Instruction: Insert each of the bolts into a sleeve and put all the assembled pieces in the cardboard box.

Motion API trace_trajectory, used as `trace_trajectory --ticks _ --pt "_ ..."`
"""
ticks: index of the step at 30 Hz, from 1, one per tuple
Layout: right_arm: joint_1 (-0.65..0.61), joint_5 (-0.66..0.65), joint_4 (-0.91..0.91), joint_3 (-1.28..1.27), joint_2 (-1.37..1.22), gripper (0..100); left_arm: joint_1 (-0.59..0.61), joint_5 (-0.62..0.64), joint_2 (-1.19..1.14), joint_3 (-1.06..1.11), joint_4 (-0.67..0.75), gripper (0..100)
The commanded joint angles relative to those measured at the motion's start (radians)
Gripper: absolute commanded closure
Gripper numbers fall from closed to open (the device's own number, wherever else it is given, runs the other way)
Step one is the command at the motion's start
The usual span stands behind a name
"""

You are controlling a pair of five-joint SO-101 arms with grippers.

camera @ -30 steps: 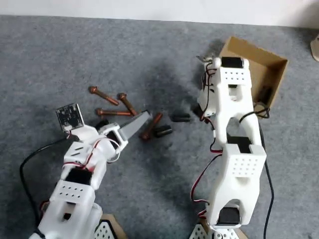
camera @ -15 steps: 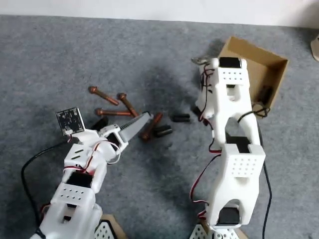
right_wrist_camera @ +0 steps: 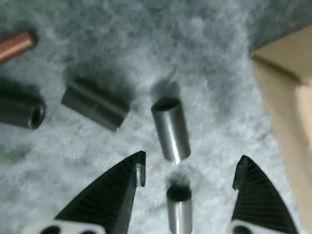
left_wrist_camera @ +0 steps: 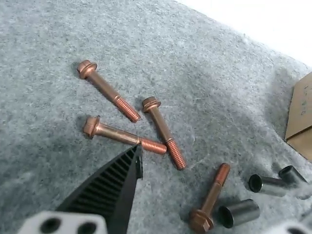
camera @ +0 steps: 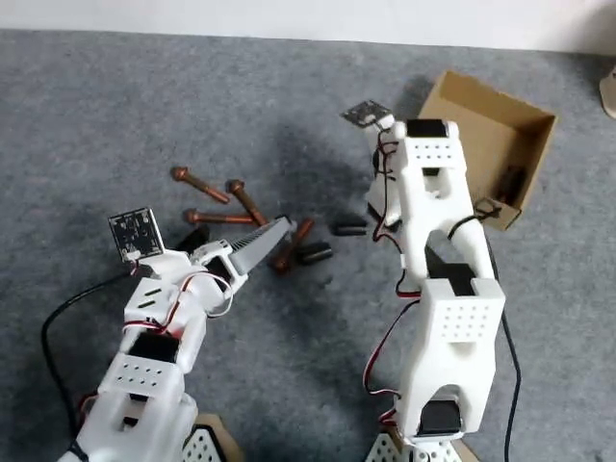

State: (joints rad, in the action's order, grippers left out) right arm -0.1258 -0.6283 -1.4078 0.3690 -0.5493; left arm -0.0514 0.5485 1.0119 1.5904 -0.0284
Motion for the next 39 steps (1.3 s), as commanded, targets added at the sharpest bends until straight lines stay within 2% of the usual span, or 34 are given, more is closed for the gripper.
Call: trace_trajectory --ticks 1,15,17,21,27,29,34,37,39 --pt "-0.027 -0.014 0.076 -0.010 0.015 72.4 0.007 -0.011 0.019 -0.007 0.018 48" --pt "-0.038 -0.009 0.320 -0.300 0.015 72.8 0.008 -0.009 0.021 -0.007 0.018 48" --pt "-0.038 0.028 0.341 -0.318 0.015 77.4 0.012 -0.009 0.022 -0.007 0.018 48" --pt "-0.036 0.112 0.377 -0.321 0.015 97.8 0.012 -0.008 0.025 -0.007 0.018 48" --pt "-0.027 0.221 0.371 -0.321 0.021 99.5 0.007 -0.002 0.027 -0.031 0.017 49" --pt "-0.010 0.247 0.363 -0.320 0.024 99.5 0.007 0.014 0.021 -0.068 -0.051 54" --pt "0.004 0.276 0.303 -0.297 0.024 99.5 0.013 0.098 0.024 -0.216 -0.324 75" --pt "0.010 0.313 0.292 -0.292 0.025 99.5 0.033 0.098 0.027 -0.249 -0.359 84" --pt "0.013 0.318 0.292 -0.292 0.030 99.5 0.048 0.098 0.022 -0.271 -0.365 86"
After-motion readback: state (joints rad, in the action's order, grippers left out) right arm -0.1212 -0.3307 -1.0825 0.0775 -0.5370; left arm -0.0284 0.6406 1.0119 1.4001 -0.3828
